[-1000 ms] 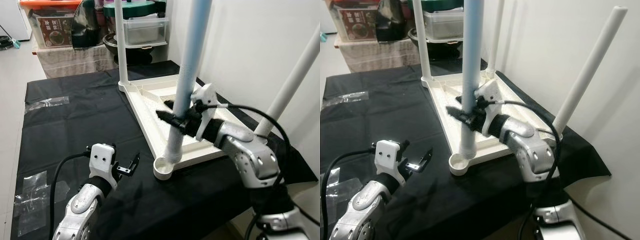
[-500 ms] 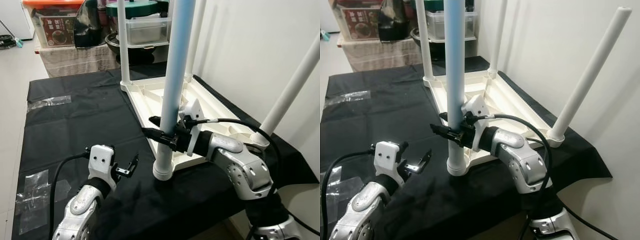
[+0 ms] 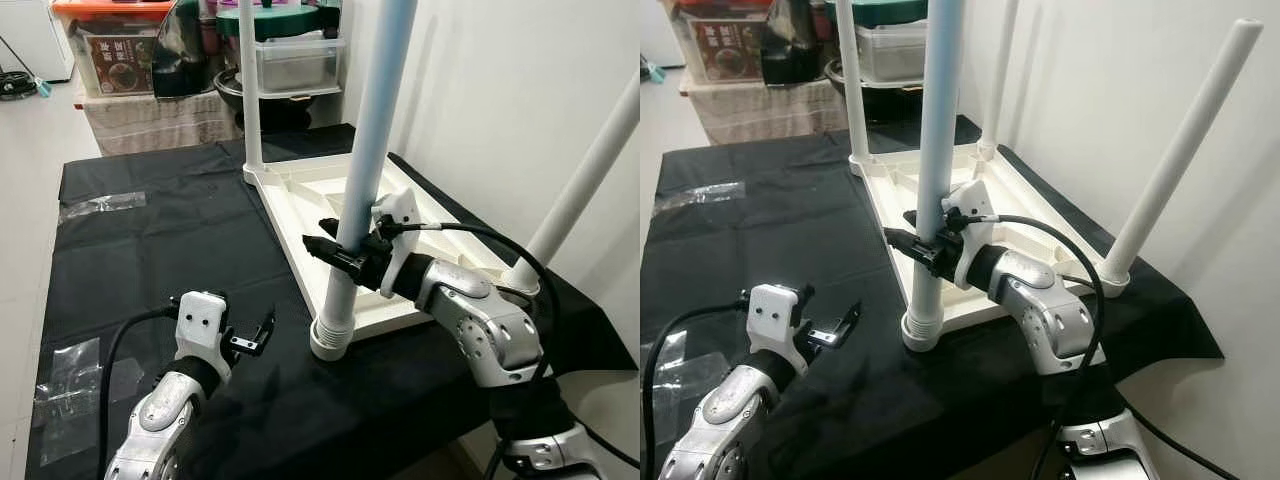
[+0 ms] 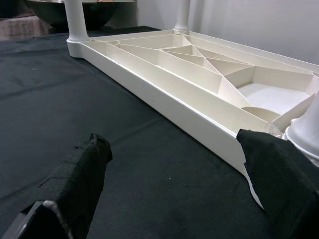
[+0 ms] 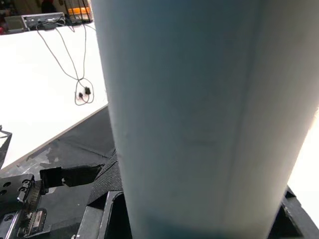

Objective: Building children table

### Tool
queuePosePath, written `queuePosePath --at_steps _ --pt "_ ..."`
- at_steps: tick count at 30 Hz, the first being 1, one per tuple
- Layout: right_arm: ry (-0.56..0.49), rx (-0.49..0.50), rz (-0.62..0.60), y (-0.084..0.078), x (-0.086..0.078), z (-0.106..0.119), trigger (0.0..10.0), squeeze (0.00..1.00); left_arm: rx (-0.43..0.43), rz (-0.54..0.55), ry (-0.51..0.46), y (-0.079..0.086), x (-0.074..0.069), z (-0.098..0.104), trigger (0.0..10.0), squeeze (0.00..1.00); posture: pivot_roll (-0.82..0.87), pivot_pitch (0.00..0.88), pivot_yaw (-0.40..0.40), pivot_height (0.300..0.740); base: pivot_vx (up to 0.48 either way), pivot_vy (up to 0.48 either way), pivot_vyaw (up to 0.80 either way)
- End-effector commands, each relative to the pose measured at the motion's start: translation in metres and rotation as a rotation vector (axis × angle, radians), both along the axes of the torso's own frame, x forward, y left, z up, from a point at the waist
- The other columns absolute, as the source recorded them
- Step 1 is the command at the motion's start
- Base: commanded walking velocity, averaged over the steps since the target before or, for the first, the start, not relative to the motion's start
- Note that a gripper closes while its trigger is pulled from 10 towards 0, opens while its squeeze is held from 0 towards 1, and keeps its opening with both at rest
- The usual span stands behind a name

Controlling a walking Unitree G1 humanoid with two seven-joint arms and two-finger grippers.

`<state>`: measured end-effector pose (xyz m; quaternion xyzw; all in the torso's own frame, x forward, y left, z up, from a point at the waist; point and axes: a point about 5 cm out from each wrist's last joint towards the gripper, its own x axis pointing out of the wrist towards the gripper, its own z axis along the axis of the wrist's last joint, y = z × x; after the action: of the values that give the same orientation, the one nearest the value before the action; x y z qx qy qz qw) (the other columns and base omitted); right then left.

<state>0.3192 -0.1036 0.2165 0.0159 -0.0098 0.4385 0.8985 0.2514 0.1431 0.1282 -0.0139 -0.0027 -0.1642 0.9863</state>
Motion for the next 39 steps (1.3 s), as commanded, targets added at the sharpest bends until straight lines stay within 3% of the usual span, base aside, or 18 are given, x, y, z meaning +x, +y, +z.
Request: queuePosePath --at_steps 1,15,26,27,28,30,31,33,34,39 --pt "0.084 -0.020 -0.027 -0.004 0.001 -0.017 10.0 0.00 0.005 -0.009 0.006 -0.002 -0.001 -0.003 10.0 0.00 0.06 0.000 -0.066 0.740 0.000 0.000 0.00" --pt "0.096 -0.066 -0.021 0.009 0.002 -0.026 10.0 0.00 0.004 -0.010 0.004 -0.002 -0.001 -0.003 10.0 0.00 0.06 0.000 -0.073 0.740 0.000 0.000 0.00" --pt "0.127 -0.124 -0.095 0.004 0.003 -0.039 10.0 0.00 0.003 0.001 0.010 -0.002 -0.003 -0.006 10.0 0.00 0.06 0.000 -0.081 0.740 0.000 0.000 0.00" --pt "0.154 -0.133 -0.229 -0.003 0.006 -0.044 10.0 0.00 0.001 0.003 0.010 -0.002 -0.002 -0.006 10.0 0.00 0.05 0.000 -0.080 0.740 0.000 0.000 0.00" --pt "0.154 -0.133 -0.229 -0.003 0.006 -0.044 10.0 0.00 0.001 0.003 0.010 -0.002 -0.002 -0.006 10.0 0.00 0.05 0.000 -0.080 0.740 0.000 0.000 0.00" --pt "0.183 -0.153 -0.436 -0.013 0.013 -0.050 10.0 0.00 -0.002 0.004 0.010 -0.002 -0.002 -0.005 10.0 0.00 0.05 0.000 -0.080 0.740 0.000 0.000 0.00" --pt "0.183 -0.153 -0.436 -0.013 0.013 -0.050 10.0 0.00 -0.002 0.004 0.010 -0.002 -0.002 -0.005 10.0 0.00 0.05 0.000 -0.080 0.740 0.000 0.000 0.00" --pt "0.233 -0.127 -0.751 -0.032 0.017 -0.060 10.0 0.00 -0.006 0.001 0.012 -0.004 -0.002 -0.006 10.0 0.00 0.05 0.000 -0.080 0.740 0.000 0.000 0.00" --pt "0.258 -0.114 -0.844 -0.037 0.015 -0.065 10.0 0.00 -0.007 0.001 0.013 -0.004 -0.002 -0.006 10.0 0.00 0.05 0.000 -0.080 0.740 0.000 0.000 0.00" --pt "0.296 -0.124 -0.950 -0.033 0.008 -0.080 10.0 0.00 -0.004 0.003 0.012 -0.003 -0.003 -0.005 10.0 0.00 0.06 0.000 -0.082 0.740 0.000 0.000 0.00"
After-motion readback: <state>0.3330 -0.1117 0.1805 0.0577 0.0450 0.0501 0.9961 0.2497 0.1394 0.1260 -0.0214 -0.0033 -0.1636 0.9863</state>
